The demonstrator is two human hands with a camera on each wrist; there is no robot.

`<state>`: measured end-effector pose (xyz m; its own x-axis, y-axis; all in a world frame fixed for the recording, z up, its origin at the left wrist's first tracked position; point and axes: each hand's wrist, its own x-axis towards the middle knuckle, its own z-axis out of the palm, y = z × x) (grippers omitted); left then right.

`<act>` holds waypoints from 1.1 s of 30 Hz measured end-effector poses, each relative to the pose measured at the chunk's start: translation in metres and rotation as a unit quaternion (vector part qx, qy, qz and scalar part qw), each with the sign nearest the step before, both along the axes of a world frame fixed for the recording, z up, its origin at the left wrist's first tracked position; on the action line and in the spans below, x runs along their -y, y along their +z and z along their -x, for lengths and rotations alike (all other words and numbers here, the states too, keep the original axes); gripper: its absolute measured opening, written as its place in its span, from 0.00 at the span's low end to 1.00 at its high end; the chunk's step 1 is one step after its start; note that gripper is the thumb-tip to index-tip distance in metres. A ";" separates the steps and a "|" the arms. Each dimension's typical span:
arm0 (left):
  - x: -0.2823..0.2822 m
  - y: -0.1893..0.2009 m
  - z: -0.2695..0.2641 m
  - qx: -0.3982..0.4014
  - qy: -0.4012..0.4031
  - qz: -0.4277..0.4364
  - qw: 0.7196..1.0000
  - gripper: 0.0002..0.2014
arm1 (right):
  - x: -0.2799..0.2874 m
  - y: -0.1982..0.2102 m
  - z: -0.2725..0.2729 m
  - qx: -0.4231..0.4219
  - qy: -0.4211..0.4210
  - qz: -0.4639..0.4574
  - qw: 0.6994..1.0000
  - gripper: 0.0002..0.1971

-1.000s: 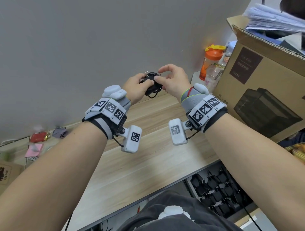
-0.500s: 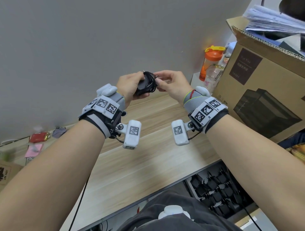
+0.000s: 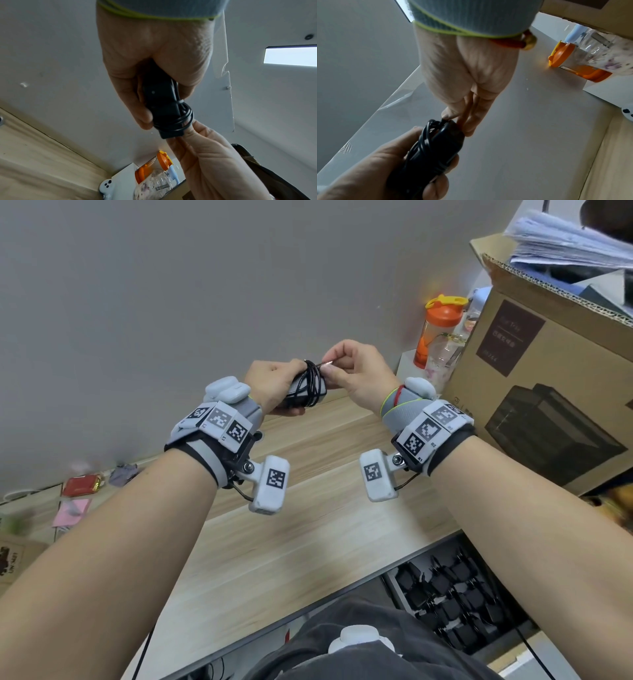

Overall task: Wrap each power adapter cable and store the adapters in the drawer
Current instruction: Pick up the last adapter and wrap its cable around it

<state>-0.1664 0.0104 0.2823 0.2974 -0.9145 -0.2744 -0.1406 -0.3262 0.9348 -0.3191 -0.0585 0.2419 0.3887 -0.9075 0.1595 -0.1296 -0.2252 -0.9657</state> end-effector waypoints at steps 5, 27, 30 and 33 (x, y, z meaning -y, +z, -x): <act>-0.001 -0.001 0.004 -0.004 -0.017 0.014 1.000 0.14 | 0.001 0.000 0.000 0.015 -0.050 -0.020 0.998 0.09; -0.005 -0.007 0.015 0.033 -0.104 0.025 0.994 0.14 | 0.001 0.009 0.002 -0.026 -0.079 -0.028 0.996 0.13; -0.003 -0.008 0.009 0.030 -0.081 0.022 0.996 0.18 | -0.001 0.009 0.003 0.013 -0.018 -0.073 0.997 0.07; -0.003 -0.009 0.009 0.041 -0.098 0.015 0.994 0.20 | -0.003 0.002 0.006 0.019 0.002 -0.082 0.996 0.06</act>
<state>-0.1753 0.0130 0.2732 0.1333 -0.9643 -0.2287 -0.2742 -0.2576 0.9265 -0.3255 -0.0555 0.2439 0.3890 -0.9209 0.0240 -0.0916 -0.0646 -0.9937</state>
